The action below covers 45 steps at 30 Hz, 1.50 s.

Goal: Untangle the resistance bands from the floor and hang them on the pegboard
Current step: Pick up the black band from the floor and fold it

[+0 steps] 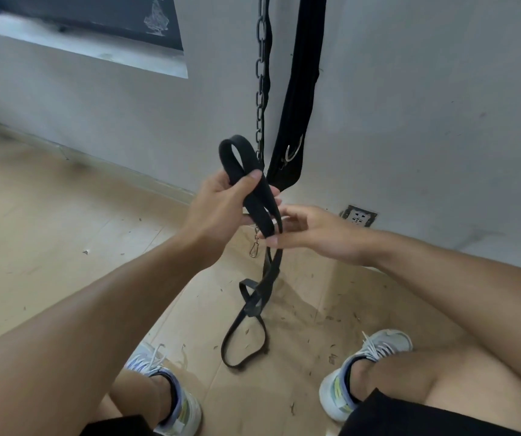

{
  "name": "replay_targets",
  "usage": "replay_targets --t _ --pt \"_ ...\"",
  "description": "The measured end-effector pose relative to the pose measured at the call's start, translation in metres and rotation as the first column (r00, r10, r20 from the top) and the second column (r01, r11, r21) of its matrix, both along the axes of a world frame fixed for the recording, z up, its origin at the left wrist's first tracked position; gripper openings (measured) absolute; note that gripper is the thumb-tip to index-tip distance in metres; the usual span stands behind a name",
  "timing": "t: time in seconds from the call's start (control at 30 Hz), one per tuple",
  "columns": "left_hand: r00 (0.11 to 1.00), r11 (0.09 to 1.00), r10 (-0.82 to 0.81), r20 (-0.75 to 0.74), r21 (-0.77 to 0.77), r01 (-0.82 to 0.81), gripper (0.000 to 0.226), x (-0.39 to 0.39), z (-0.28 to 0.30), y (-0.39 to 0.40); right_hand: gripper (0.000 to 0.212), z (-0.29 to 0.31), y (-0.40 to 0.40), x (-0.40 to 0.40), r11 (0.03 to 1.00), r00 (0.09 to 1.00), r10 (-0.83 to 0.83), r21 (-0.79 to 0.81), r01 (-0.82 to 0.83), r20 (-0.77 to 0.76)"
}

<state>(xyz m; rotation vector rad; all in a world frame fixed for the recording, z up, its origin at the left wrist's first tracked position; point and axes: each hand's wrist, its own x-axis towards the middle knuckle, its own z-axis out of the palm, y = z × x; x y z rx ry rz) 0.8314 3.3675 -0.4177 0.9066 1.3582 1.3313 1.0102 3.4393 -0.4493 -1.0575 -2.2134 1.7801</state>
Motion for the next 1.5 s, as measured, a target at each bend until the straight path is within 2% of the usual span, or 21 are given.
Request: replay_targets --t 0.13,0.27,0.43,0.57,0.63,0.7,0.77,0.83,0.93,1.07,1.17,1.27,1.3,1.33,1.37,1.4,1.43,1.47,1.5 --pt "0.996 0.995 0.08 0.031 0.056 -0.081 0.016 -0.002 0.001 0.001 0.017 -0.012 -0.003 -0.013 0.992 0.995 -0.095 0.086 0.096 -0.011" --pt "0.988 0.993 0.104 0.112 0.043 -0.109 0.013 -0.001 0.003 0.0 0.027 -0.01 -0.007 -0.022 0.997 1.0 -0.029 0.075 0.029 0.001" --pt "0.983 0.988 0.143 0.112 0.043 -0.149 0.008 -0.001 0.002 0.0 0.032 -0.008 -0.004 -0.025 0.998 0.999 0.016 -0.057 -0.018 -0.032" --pt "0.948 0.983 0.176 0.267 0.006 -0.184 0.004 -0.001 0.0 0.003 0.037 -0.005 -0.011 -0.028 0.993 0.996 0.08 -0.085 -0.082 -0.028" --pt "0.94 0.982 0.178 0.292 0.002 -0.187 0.004 0.0 -0.001 0.004 0.034 -0.004 -0.014 -0.031 0.997 0.997 0.066 0.028 -0.067 0.049" --pt "0.933 0.98 0.188 0.306 0.003 -0.199 0.004 0.002 0.001 0.004 0.029 -0.006 -0.018 -0.035 0.96 0.99 0.014 0.276 -0.052 0.138" --pt "0.916 0.976 0.198 0.348 0.012 -0.216 0.004 0.003 0.003 0.006 0.043 -0.01 -0.019 -0.039 0.903 0.989 -0.068 0.431 0.004 0.134" --pt "0.897 0.969 0.217 0.384 0.025 -0.245 0.004 0.0 0.009 0.006 0.047 -0.013 -0.017 -0.04 0.907 0.986 -0.117 0.417 0.056 0.122" --pt "0.881 0.946 0.288 0.376 0.031 -0.323 0.007 -0.017 0.014 0.01 0.042 -0.014 -0.011 -0.038 0.942 0.981 -0.072 0.337 0.007 0.179" --pt "0.826 0.9 0.415 0.38 -0.037 -0.435 0.009 -0.047 0.011 0.016 0.035 -0.009 -0.002 -0.028 0.954 0.976 -0.064 0.299 -0.002 0.21" --pt "0.804 0.887 0.45 0.389 -0.093 -0.452 0.008 -0.061 0.005 0.019 0.034 -0.005 0.005 -0.019 0.966 0.989 -0.073 0.255 0.038 0.132" --pt "0.847 0.888 0.458 0.27 -0.182 -0.422 0.006 -0.066 -0.003 0.019 0.03 -0.004 0.01 -0.015 0.965 0.994 -0.096 0.25 0.08 0.052" --pt "0.845 0.872 0.481 0.233 -0.227 -0.433 0.009 -0.069 -0.007 0.02 0.029 -0.004 0.012 -0.014 0.954 0.993 -0.104 0.286 0.086 0.051" --pt "0.836 0.852 0.507 0.209 -0.264 -0.451 0.023 -0.069 -0.008 0.018 0.031 -0.004 0.013 -0.012 0.939 0.991 -0.112 0.335 0.083 0.068" --pt "0.83 0.828 0.534 0.163 -0.299 -0.474 0.05 -0.07 -0.01 0.018 0.034 -0.003 0.015 -0.01 0.923 0.989 -0.118 0.379 0.074 0.094" --pt "0.824 0.796 0.559 0.089 -0.336 -0.504 0.087 -0.071 -0.011 0.017 0.036 -0.002 0.016 -0.008 0.915 0.987 -0.12 0.398 0.069 0.105" --pt "0.829 0.769 0.558 -0.018 -0.363 -0.526 0.117 -0.072 -0.012 0.017 0.034 0.0 0.015 -0.007 0.913 0.988 -0.117 0.402 0.068 0.098" --pt "0.841 0.763 0.529 -0.115 -0.37 -0.53 0.128 -0.069 -0.012 0.015 0.031 0.002 0.015 -0.006 0.914 0.991 -0.11 0.4 0.069 0.078" --pt "0.861 0.782 0.458 -0.223 -0.359 -0.509 0.125 -0.066 -0.015 0.014 0.028 0.004 0.015 -0.005 0.915 0.993 -0.107 0.396 0.075 0.058"
